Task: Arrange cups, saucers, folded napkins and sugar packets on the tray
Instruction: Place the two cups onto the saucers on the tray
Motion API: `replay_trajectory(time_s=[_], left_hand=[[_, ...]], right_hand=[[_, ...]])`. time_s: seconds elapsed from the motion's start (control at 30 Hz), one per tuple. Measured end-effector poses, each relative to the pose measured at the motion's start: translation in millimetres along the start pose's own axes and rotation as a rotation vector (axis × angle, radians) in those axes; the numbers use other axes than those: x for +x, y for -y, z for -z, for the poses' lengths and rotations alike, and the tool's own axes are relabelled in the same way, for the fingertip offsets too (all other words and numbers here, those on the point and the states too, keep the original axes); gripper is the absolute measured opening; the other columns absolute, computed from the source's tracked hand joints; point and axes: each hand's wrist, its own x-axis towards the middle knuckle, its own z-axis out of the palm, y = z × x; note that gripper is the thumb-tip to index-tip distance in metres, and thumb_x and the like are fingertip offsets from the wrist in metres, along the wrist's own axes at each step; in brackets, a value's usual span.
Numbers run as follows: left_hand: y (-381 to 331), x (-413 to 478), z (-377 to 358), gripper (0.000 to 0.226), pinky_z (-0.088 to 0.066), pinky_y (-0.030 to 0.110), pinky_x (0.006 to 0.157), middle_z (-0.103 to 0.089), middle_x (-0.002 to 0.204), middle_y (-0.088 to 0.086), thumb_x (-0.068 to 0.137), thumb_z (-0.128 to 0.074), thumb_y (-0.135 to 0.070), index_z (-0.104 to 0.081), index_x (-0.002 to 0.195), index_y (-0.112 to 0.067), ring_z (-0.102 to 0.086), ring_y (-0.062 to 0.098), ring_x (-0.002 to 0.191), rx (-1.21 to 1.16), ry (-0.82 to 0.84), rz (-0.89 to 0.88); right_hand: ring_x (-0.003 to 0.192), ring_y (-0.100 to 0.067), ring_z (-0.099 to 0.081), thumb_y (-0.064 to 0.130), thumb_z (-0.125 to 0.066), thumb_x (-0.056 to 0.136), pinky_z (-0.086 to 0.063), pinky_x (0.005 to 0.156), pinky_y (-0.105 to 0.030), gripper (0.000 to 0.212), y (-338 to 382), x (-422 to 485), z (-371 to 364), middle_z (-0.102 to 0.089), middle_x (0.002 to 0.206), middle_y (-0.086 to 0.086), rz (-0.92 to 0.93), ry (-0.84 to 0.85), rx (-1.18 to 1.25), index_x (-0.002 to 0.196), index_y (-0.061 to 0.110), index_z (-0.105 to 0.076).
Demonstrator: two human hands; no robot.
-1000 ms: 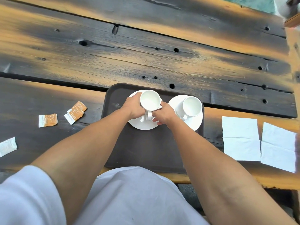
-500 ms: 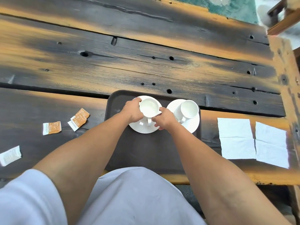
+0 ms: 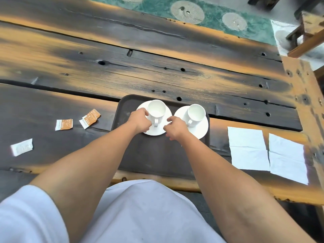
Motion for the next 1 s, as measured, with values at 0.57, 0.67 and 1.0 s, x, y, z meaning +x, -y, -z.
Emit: replay_trajectory(time_s=[0.57,0.67,1.0], left_hand=[[71.6,-100.8,-43.1,0.016,-0.060,0.039,0.082,-0.069,0.093,0.005,0.086,-0.054,-0.009,-0.060,0.080,-0.022,-0.071,0.026,0.089,0.145,0.046,0.063],[79.2,-102.4,-36.2,0.017,-0.059,0.040,0.084,-0.069,0.095,0.003,0.086,-0.054,-0.010,-0.062,0.079,-0.023,-0.070,0.027,0.091,0.126,0.032,0.073],[119.8,-80.8,20.8,0.018,-0.056,0.034,0.083,-0.067,0.094,0.006,0.087,-0.050,-0.006,-0.061,0.082,-0.018,-0.068,0.030,0.095,0.198,0.032,0.087]], right_hand=[[0.089,-0.032,-0.074,0.017,-0.047,0.090,-0.060,0.071,-0.037,0.016,-54.0,-61.1,-50.6,-0.074,0.098,-0.015,0.050,0.300,-0.159,0.097,0.012,-0.061],[0.086,-0.028,-0.075,0.016,-0.047,0.089,-0.060,0.069,-0.036,0.019,-44.4,-59.8,-59.8,-0.074,0.099,-0.012,0.059,0.307,-0.183,0.099,0.011,-0.062],[0.090,-0.035,-0.074,0.014,-0.044,0.087,-0.061,0.080,-0.043,0.025,7.5,-50.2,-101.1,-0.075,0.098,-0.015,0.078,0.338,-0.251,0.102,0.008,-0.064]])
